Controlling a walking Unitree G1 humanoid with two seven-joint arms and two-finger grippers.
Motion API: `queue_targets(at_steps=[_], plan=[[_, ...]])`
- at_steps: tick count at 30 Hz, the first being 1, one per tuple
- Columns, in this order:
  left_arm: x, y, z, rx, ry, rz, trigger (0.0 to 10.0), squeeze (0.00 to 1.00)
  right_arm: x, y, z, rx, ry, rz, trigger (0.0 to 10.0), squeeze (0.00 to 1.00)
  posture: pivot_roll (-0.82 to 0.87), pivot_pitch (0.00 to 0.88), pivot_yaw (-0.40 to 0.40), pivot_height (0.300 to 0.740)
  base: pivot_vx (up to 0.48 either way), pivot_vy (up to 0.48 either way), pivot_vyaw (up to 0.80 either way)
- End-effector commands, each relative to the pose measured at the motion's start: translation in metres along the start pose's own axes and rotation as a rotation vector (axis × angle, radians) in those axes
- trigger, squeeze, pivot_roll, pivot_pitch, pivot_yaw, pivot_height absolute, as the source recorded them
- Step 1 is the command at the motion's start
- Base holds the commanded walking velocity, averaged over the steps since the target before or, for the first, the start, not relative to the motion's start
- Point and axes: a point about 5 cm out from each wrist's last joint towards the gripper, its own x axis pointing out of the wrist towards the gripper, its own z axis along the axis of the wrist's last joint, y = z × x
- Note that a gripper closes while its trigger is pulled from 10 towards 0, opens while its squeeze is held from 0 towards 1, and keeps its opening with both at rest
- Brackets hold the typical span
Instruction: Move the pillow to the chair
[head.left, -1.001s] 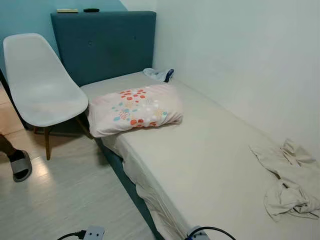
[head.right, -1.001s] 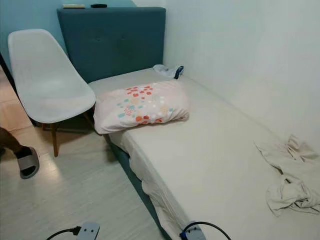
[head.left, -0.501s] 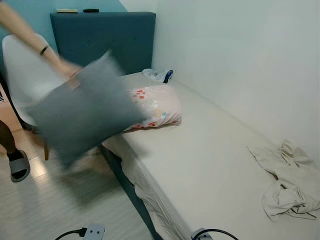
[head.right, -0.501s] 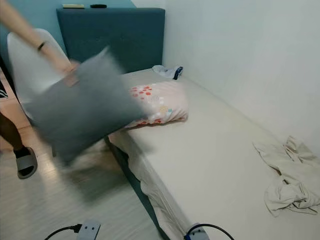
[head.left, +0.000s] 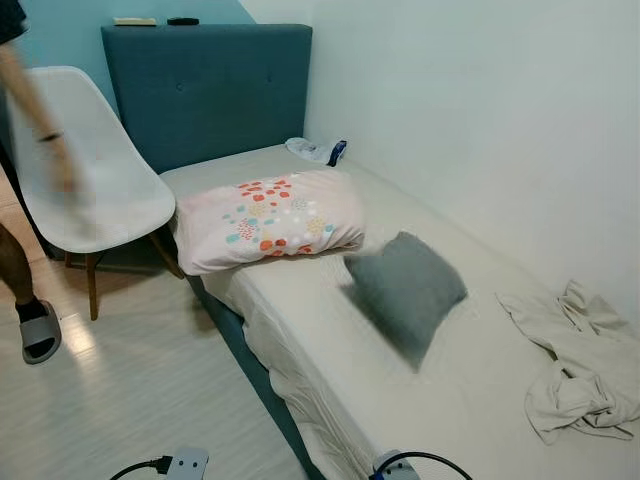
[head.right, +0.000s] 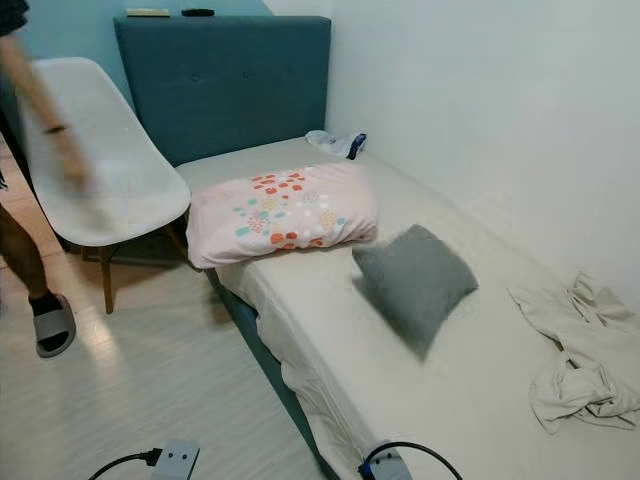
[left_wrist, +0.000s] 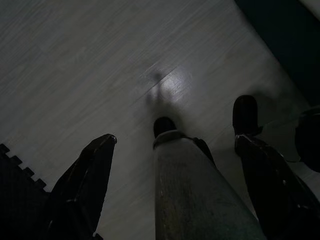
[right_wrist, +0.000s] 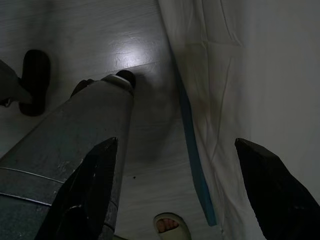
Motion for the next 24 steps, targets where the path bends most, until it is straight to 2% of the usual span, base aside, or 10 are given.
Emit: queue_targets(at_steps=[1,7,24], plan=[[-0.0003,-0.0050,-0.0043,-0.009,0.024,-0.012,10.0,0.00,0.0000,-0.0001,-0.0013,0.012,0.011,-0.005,10.0,0.00,0.16,0.000,-0.105,0.740,0.000,0.000,0.00],[0.0001,-0.0049,-0.0024,-0.016,0.019,-0.012,10.0,0.00,0.0004,0.0011,0.0036,0.030,-0.006,-0.005,10.0,0.00,0.16,0.000,-0.108,0.740,0.000,0.000,0.00],[0.0000,-0.0022,-0.0019,-0.078,0.010,0.007,10.0,0.00,0.0004,0.0006,0.0027,0.004,0.010,-0.010,10.0,0.00,0.17,0.000,-0.126,0.740,0.000,0.000,-0.71]])
